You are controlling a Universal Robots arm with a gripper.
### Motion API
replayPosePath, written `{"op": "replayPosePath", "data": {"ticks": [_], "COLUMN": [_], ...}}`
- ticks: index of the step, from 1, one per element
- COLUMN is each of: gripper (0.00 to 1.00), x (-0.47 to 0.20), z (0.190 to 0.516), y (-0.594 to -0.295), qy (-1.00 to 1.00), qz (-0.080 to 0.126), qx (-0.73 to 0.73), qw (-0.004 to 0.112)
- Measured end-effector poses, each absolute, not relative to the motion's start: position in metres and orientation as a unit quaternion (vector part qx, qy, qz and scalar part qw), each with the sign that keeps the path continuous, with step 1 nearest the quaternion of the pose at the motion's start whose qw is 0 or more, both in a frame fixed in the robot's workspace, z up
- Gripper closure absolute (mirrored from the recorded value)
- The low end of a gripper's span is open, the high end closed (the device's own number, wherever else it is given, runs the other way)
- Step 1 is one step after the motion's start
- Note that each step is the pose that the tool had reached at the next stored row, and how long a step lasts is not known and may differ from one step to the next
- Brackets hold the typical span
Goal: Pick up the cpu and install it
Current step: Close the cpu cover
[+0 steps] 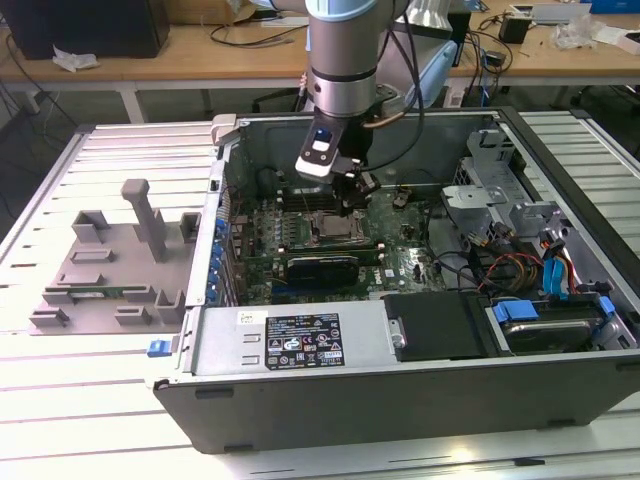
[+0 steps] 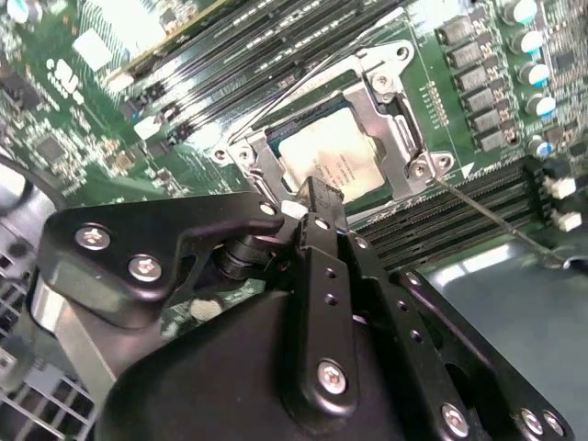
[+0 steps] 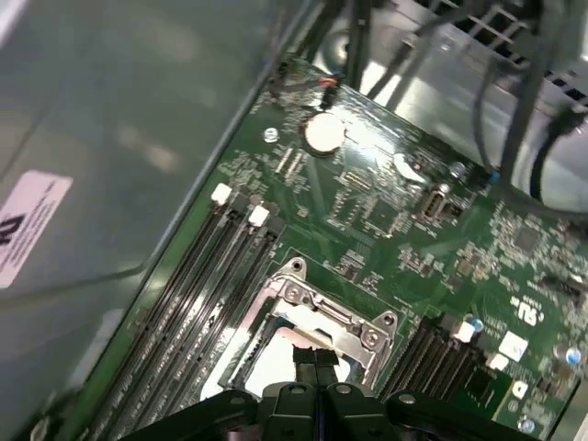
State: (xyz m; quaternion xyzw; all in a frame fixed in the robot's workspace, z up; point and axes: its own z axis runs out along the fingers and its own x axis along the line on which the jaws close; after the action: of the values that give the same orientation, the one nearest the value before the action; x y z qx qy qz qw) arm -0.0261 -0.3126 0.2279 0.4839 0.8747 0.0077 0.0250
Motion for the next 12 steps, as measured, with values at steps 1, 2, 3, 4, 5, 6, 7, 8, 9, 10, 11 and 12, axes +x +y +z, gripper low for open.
{"op": "replayPosePath", "data": {"ticks": [1, 2, 3, 4, 5, 6, 7, 8, 9, 10, 11, 12], "gripper": [0.89, 0.89, 0.89, 0.89, 0.89, 0.89, 0.89, 0.89, 0.89, 0.89, 0.89, 0.89], "x": [-0.0261, -0.0261, -0.0261, -0.0261, -0.0261, -0.0261, -0.0261, -0.0261, -0.0261, -0.0261, -0.0261, -0.0261], "z": [0.2279, 0.2279, 0.2279, 0.2279, 0.2279, 0.2279, 0.2279, 0.2279, 0.2278, 0.2278, 0.2278, 0.2278], "y": [-0.3126, -0.3126, -0.3126, -0.3126, -0.3126, -0.3126, -0.3126, -0.3126, -0.3126, -0.3126, -0.3126, -0.3126], "qy": [0.881, 0.885, 0.891, 0.895, 0.901, 0.905, 0.909, 0.916, 0.922, 0.929, 0.936, 0.941], "qz": [0.008, 0.008, 0.009, 0.009, 0.009, 0.009, 0.01, 0.01, 0.01, 0.011, 0.011, 0.012], "qx": [0.472, 0.465, 0.453, 0.445, 0.432, 0.424, 0.416, 0.4, 0.385, 0.368, 0.352, 0.338], "qw": [0.025, 0.025, 0.025, 0.025, 0.025, 0.024, 0.024, 0.024, 0.024, 0.024, 0.024, 0.023]}}
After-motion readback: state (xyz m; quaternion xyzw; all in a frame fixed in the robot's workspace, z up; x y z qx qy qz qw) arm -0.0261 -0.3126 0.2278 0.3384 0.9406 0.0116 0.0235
